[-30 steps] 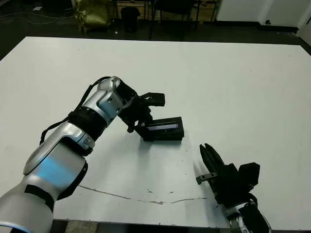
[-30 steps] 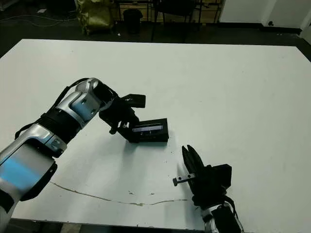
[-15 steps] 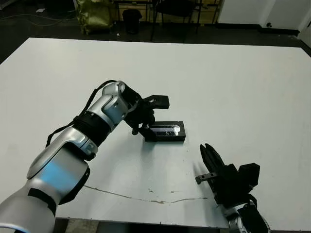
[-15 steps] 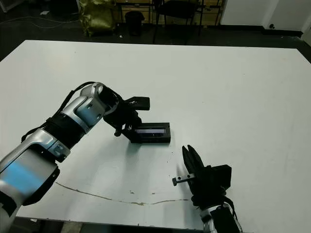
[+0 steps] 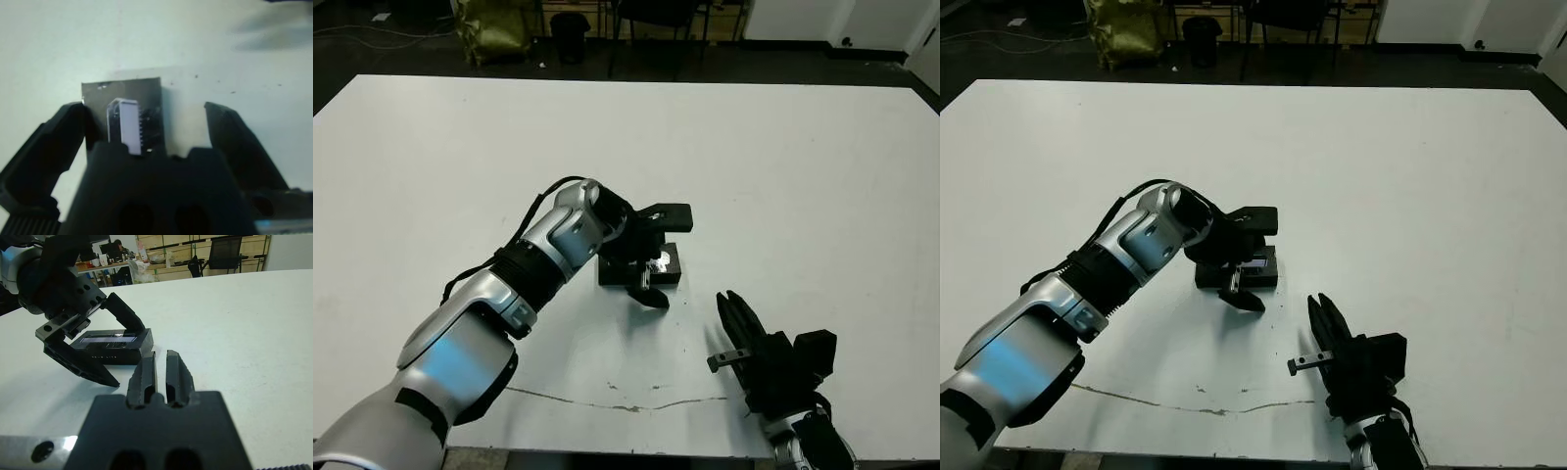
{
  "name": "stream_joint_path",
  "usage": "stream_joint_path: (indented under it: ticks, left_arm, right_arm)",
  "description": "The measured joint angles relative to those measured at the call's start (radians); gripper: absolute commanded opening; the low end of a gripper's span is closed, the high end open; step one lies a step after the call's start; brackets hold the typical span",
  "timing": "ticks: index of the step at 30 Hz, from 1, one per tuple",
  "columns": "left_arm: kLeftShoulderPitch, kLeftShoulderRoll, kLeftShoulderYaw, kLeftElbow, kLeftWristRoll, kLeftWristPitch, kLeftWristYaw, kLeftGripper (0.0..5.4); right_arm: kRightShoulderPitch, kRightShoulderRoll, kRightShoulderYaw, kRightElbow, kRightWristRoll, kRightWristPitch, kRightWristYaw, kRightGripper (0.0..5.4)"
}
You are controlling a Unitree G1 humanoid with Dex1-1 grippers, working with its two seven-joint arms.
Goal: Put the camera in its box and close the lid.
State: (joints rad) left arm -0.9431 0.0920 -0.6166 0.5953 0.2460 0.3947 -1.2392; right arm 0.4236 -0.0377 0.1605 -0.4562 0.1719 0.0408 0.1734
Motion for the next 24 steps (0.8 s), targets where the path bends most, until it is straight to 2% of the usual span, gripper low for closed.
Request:
stream_joint_path:
  ticks: [6, 13, 18, 24]
  left_arm:
    - [-0.003, 0.012, 0.002, 0.068, -0.013, -0.174, 0.005, 5.38]
    - [-0.003, 0.017, 0.001, 0.056, -0.002, -0.203, 0.061, 5.38]
    - [0.012, 0.018, 0.033, 0.058, 0.007, -0.267, 0.204, 5.38]
    - [0.040, -0.061, 0.082, 0.118, -0.006, -0.326, 0.331, 5.38]
  right_arm:
    - [0.000, 0.000, 0.000, -0.002, 0.004, 0.000, 0.000, 0.00]
    - [0.006, -0.002, -0.001, -0.043, 0.012, 0.007, 0.006, 0.00]
    - [0.013, -0.026, -0.003, -0.117, 0.124, 0.005, 0.099, 0.00]
    - [0.002, -0.052, 0.011, -0.049, 0.255, -0.111, 0.315, 0.00]
